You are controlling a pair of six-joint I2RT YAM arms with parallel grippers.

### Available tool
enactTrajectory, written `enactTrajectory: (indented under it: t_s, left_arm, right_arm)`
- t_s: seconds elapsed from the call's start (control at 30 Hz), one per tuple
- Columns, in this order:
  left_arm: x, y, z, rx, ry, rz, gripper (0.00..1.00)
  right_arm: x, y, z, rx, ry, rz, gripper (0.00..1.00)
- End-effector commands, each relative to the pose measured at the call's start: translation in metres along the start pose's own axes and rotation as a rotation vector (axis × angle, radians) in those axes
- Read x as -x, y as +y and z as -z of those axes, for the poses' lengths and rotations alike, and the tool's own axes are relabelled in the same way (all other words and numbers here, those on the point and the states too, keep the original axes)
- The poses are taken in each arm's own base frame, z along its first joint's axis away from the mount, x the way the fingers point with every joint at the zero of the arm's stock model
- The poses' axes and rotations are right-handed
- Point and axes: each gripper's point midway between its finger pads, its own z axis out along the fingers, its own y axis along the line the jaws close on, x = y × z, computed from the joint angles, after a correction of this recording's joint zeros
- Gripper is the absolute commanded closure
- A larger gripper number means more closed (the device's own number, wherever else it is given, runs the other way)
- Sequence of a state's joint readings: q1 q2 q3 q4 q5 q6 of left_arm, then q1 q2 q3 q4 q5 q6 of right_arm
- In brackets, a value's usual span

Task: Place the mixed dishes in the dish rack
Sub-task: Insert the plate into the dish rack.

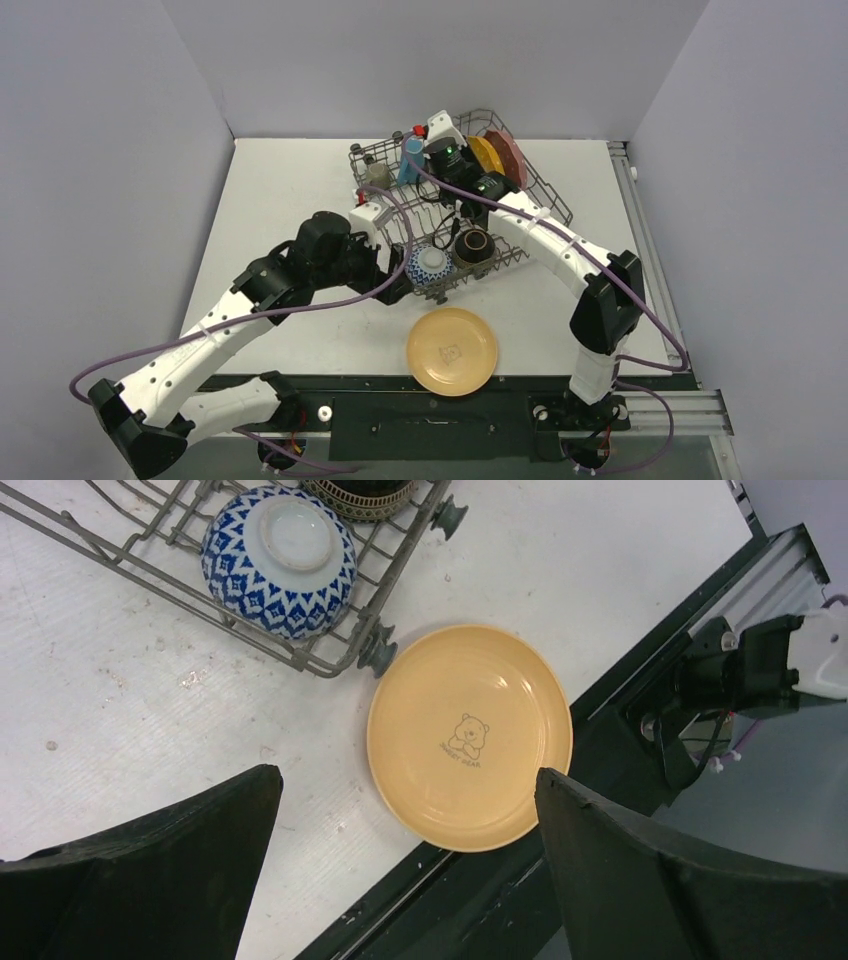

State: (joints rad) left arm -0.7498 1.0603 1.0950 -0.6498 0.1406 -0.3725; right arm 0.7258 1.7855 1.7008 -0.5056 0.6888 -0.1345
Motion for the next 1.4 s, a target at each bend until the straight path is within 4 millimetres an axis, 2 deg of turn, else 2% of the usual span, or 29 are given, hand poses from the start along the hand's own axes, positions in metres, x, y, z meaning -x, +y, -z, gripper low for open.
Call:
enactTrajectory:
  t_s: [0.0, 0.17, 0.33, 0.53, 0.63, 1.37]
  left_arm:
    - [-0.014, 0.000, 0.014, -0.051, 0.006, -0.102, 0.04]
    - [-0.016, 0.001, 0.021, -0.078, -0.045, -0.147, 0.04]
    - [-0.025, 0.018, 0.016, -0.062, -0.056, -0.110, 0.04]
    - [-0.013, 0.023, 0.025, -0.091, -0.131, -0.072, 0.04]
    - [-0.013, 0.027, 0.026, -0.077, -0.137, -0.064, 0.04]
    - [-0.015, 0.034, 0.023, -0.052, -0.129, -0.058, 0.04]
  right_arm:
    - [0.030, -0.016, -0.009, -0.055, -0.058, -0.047, 1.00]
    - [0.031, -0.010, -0.025, -0.048, -0.050, -0.040, 1.00]
    - [0.024, 0.001, -0.041, -0.035, -0.022, -0.012, 1.00]
    - [0.022, 0.014, -0.056, -0.015, -0.013, -0.013, 1.00]
    - [0.017, 0.022, -0.063, -0.001, 0.001, -0.013, 1.00]
    - [-0.005, 0.044, -0.102, 0.092, 0.036, -0.029, 1.00]
